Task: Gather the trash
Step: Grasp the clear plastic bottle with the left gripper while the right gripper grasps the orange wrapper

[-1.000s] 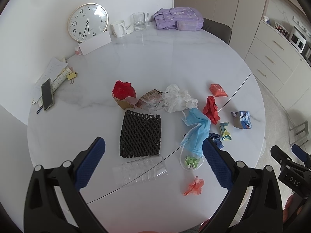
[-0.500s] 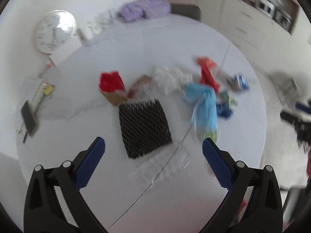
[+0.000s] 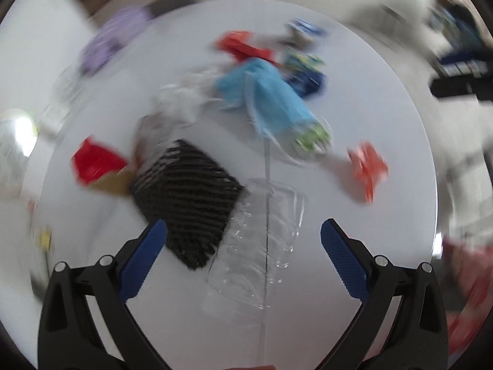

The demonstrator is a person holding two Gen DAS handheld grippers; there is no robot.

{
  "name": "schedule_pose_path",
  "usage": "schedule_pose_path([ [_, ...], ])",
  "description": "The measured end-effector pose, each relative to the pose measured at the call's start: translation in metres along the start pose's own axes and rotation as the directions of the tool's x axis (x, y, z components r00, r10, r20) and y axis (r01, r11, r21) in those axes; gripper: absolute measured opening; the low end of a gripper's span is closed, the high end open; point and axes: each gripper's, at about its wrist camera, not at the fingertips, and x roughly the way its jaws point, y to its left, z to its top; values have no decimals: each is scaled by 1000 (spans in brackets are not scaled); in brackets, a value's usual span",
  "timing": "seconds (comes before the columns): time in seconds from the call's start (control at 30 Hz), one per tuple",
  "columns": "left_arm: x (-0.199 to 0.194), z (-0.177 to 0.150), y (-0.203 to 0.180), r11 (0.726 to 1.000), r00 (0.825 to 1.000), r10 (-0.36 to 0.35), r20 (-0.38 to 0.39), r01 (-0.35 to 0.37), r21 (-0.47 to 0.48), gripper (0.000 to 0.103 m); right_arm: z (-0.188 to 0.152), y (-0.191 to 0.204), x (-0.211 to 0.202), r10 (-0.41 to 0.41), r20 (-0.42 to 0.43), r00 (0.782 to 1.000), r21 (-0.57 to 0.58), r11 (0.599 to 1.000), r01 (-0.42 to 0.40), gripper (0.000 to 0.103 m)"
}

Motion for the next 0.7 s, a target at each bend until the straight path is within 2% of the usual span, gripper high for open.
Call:
schedule_pose_path([
  [0.1,16,-1,1,992,998,-47,-36,50,115,96,-8,8,6,19,-26,999,3,1000,-19,101],
  [0.23,35,-4,1,974,996,-70,-53,80,213,96,-22,10,21,87,-91,992,82,993,-80,101],
  [0.3,40,-5,1,969,994,-93,-60,104,223,88,-27,10,26,86,-116,989,112,991,-73,101],
  [0.37,46,-6,1,967,988,-131,-85,147,210,70,-31,9,33,83,-139,987,133,989,-65,99],
  [0.43,46,-9,-1,966,987,-139,-81,153,209,59,-34,11,38,83,-163,983,150,987,-59,98],
  [0.6,38,-18,-5,969,992,-122,-16,122,216,59,-32,25,51,87,-165,982,137,988,-65,97],
  [0.63,36,-19,-5,970,992,-126,-9,126,209,59,-31,29,54,79,-160,984,126,990,-59,95],
  [0.7,27,-20,5,975,991,-136,6,132,178,59,-27,39,62,71,-159,985,97,994,-56,73],
])
